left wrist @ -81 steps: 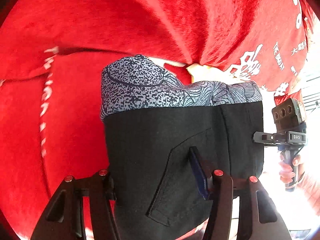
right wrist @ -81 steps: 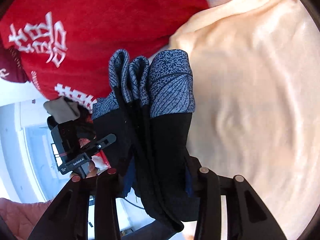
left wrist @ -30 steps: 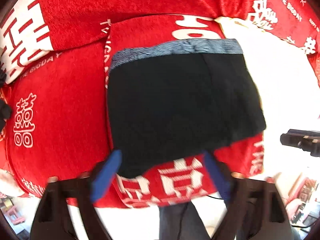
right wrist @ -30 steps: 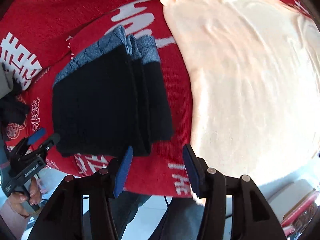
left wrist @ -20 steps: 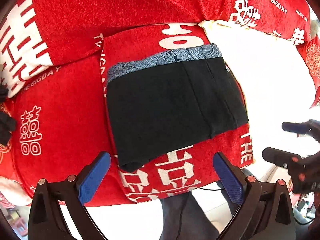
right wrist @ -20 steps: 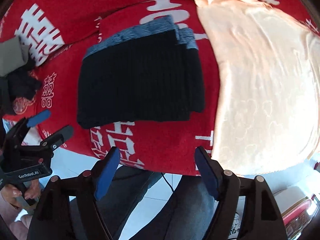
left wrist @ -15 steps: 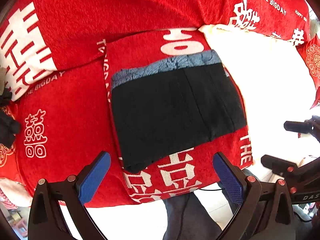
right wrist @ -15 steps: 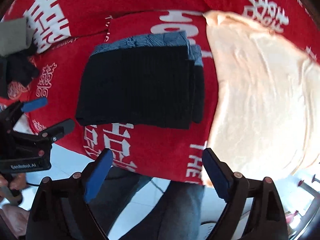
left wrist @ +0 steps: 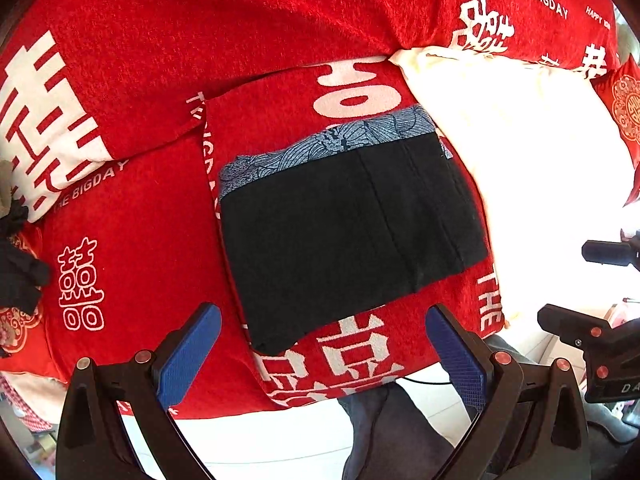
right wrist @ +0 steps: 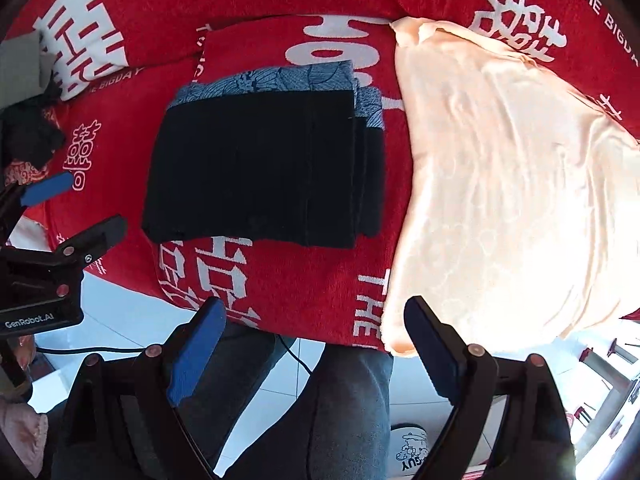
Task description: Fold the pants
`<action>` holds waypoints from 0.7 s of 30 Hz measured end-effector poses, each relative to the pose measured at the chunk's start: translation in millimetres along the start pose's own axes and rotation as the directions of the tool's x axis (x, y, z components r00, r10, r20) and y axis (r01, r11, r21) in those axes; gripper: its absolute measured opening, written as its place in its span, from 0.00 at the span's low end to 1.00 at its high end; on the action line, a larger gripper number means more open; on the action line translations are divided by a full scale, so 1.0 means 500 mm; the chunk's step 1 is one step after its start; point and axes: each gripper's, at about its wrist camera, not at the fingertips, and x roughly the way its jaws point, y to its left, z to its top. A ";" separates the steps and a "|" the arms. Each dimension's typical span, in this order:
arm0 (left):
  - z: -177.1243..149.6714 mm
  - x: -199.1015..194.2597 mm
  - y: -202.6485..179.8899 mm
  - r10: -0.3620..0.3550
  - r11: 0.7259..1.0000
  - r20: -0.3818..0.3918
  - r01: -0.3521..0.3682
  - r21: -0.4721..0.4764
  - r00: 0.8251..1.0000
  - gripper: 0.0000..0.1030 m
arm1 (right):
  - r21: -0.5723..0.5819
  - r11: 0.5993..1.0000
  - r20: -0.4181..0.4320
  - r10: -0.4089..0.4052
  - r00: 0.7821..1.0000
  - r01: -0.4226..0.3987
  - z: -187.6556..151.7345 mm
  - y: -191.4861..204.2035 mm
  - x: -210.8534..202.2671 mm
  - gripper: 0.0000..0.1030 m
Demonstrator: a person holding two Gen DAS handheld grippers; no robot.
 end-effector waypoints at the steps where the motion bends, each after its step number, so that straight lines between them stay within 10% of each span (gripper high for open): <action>1: 0.000 0.000 -0.001 0.002 1.000 -0.001 -0.002 -0.003 1.000 1.00 | -0.002 1.000 0.001 -0.004 1.000 0.004 0.000 -0.001 -0.002 0.90; 21: -0.049 -0.019 0.071 0.040 0.979 0.009 -0.038 -0.199 0.999 1.00 | 0.033 0.999 0.119 -0.006 0.993 0.003 0.043 0.021 -0.047 0.90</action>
